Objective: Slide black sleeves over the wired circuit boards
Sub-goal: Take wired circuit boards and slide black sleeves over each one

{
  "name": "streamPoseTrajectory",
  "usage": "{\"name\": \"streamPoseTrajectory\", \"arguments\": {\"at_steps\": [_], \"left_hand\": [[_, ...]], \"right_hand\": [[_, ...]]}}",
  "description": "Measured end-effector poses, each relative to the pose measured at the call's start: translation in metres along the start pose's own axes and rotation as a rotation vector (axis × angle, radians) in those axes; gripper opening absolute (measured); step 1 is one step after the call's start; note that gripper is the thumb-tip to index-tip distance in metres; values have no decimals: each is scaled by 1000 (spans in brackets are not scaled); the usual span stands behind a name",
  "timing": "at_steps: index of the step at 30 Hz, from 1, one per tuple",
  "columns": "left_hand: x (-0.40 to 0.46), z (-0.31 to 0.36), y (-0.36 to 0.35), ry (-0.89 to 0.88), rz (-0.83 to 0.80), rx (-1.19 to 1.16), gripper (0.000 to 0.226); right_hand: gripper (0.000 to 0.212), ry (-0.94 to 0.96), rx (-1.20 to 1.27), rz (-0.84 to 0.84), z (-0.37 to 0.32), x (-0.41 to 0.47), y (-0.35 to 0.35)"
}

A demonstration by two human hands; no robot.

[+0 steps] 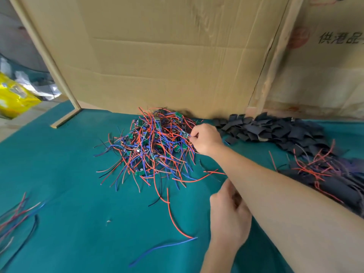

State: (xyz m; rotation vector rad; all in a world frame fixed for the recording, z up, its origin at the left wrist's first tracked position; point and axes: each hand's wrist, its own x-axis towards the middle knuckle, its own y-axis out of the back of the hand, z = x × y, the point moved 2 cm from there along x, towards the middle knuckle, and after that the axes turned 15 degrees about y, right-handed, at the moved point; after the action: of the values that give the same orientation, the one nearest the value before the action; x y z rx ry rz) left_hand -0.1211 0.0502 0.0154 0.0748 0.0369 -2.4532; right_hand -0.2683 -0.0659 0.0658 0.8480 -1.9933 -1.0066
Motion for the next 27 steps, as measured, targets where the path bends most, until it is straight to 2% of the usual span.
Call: {"name": "streamPoseTrajectory", "arguments": {"at_steps": [5,9,11,13,17,20,23,24,27], "left_hand": [[2,-3,2,14,63,-8,29],[6,-4,5,91,119,-282,21],[8,-1,6,131,126,-401,26],[8,0,7,150,111,-437,34],[8,-4,8,142,119,-297,23],[8,-2,6,140,132,-296,18],[7,1,6,144,151,-327,18],[7,1,6,144,153,-331,18],[8,-1,7,162,159,-354,19]], "right_hand": [[14,1,-9,-35,2,-14,57],[15,-25,204,-1,0,-68,105],[12,-54,343,-88,0,-112,106],[9,-86,380,-206,3,-150,99],[12,-68,321,-439,12,-174,97],[12,-123,328,-351,34,-147,108],[17,-171,48,-149,65,-105,106],[22,-168,-47,-145,72,-94,99],[49,-65,-143,-295,81,-70,71]]}}
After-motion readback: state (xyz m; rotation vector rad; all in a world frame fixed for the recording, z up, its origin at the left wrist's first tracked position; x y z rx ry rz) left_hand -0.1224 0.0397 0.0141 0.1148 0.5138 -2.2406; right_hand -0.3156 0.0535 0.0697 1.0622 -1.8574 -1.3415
